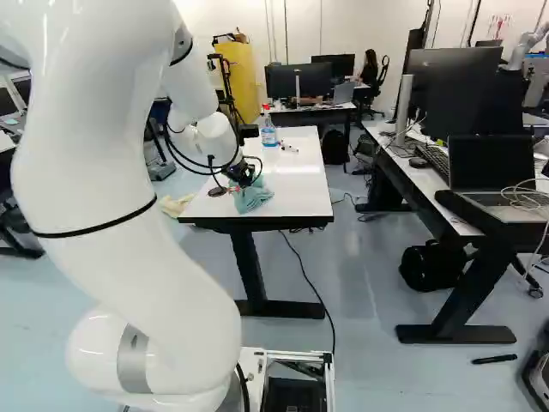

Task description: Clean the table with the green towel

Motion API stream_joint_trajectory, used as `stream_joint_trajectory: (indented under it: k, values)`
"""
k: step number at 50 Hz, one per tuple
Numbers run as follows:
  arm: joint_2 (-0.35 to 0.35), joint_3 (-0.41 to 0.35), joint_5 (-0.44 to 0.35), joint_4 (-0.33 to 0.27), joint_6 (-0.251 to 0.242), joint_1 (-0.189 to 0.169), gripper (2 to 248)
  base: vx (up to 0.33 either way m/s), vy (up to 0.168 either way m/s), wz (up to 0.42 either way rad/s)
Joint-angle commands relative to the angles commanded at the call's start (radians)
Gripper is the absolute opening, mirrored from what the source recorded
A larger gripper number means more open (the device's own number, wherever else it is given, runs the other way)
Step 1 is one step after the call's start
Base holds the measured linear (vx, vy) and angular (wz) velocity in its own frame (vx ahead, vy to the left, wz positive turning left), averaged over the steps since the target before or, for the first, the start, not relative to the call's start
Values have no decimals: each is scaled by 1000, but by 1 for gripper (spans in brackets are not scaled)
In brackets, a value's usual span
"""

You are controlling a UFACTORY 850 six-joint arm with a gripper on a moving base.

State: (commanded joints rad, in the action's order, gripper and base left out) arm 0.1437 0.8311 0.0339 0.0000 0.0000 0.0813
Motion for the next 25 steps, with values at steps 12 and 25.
stream_joint_trajectory:
  k: [12,25]
  values:
    - [-48,-21,0,0,0,1,21,0,0,0]
    - [-130,-73,0,0,0,3,21,0,0,0]
